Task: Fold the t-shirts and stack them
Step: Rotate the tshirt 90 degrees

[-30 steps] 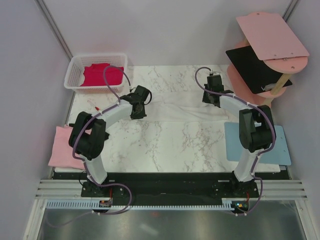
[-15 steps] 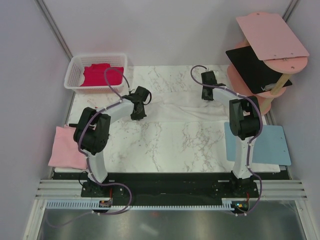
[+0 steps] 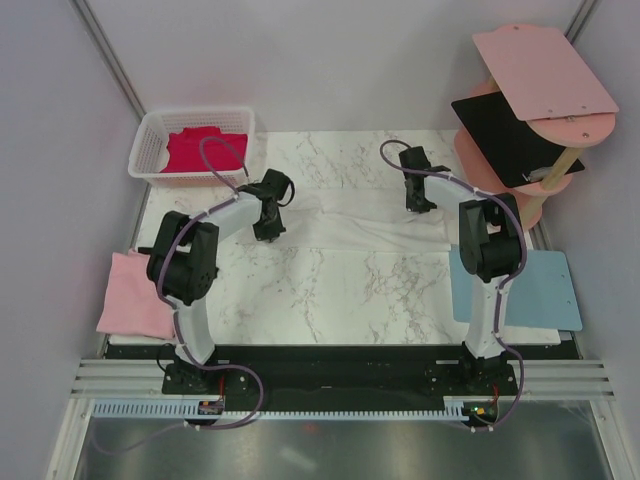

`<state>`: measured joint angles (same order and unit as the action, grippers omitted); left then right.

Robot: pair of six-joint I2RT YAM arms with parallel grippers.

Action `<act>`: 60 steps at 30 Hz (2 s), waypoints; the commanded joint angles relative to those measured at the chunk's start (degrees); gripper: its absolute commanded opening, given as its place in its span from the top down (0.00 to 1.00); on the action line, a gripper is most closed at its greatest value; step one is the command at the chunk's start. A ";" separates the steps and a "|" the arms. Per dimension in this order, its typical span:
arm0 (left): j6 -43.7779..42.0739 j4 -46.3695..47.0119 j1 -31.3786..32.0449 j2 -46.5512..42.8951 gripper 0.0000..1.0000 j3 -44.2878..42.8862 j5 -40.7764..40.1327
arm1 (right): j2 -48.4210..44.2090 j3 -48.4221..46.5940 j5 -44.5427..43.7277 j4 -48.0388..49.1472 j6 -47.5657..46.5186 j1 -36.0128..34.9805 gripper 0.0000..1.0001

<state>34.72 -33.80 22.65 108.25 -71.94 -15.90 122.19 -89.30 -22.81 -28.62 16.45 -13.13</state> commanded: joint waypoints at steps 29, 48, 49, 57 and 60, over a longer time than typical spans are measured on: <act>-14.51 -6.64 -0.59 0.85 0.98 -31.26 7.45 | -26.75 14.00 19.74 -0.25 -2.12 -11.31 1.00; -0.98 8.40 11.26 -16.94 0.98 8.49 21.78 | 14.29 -30.93 34.41 9.02 -3.53 -13.15 1.00; -0.62 9.10 11.97 -16.23 0.98 8.31 22.05 | 15.87 -31.72 34.15 9.02 -3.44 -13.07 1.00; 1.75 13.41 20.84 -8.59 0.98 1.99 23.11 | 24.13 -38.13 23.35 4.90 -3.79 -12.98 1.00; 2.19 13.24 22.86 -4.81 0.98 -1.09 23.11 | 25.37 -39.02 20.18 2.96 -2.48 -11.93 1.00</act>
<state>34.15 -24.25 42.83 100.27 -68.23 6.04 145.71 -124.73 3.84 -22.74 13.58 -26.22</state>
